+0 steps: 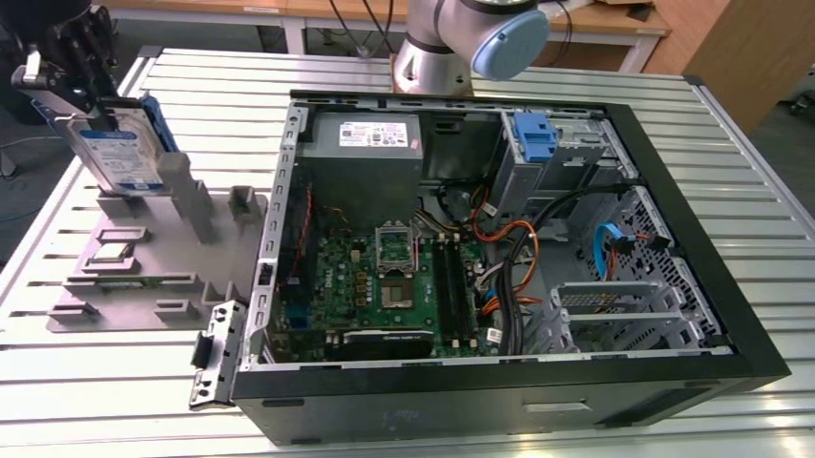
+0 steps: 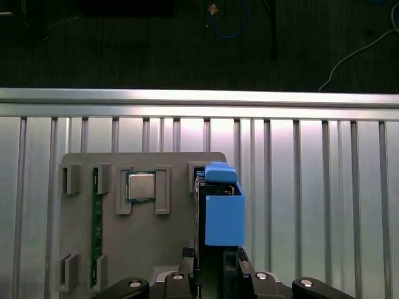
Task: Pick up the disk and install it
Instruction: 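Pick up the disk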
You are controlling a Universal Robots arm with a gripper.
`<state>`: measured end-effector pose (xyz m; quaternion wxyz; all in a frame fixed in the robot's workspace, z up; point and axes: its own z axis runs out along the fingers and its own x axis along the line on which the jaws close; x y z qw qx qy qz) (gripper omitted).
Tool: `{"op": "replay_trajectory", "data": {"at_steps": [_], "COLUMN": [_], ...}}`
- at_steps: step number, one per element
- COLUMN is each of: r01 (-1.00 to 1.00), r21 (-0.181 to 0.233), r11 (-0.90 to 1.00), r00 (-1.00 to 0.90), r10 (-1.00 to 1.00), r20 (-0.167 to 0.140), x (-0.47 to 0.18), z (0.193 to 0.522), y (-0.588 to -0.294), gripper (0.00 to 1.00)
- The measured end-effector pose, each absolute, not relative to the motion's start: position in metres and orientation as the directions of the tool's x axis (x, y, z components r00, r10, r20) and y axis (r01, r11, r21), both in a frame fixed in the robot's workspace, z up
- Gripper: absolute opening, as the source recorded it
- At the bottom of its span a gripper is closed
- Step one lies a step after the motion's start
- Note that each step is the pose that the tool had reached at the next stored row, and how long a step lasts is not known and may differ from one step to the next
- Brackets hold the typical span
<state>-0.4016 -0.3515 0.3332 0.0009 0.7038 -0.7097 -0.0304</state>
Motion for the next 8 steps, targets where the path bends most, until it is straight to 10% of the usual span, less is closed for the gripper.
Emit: {"op": "replay_trajectory", "data": {"at_steps": [8], "r01": [-0.999], "r21": [0.045], "r11": [0.007], "r00": [-0.009], "r10": [-0.999], "r20": [-0.041], "x": [-0.4016], "z": [0.3345], "y": [-0.3516], "gripper": [0.35]}}
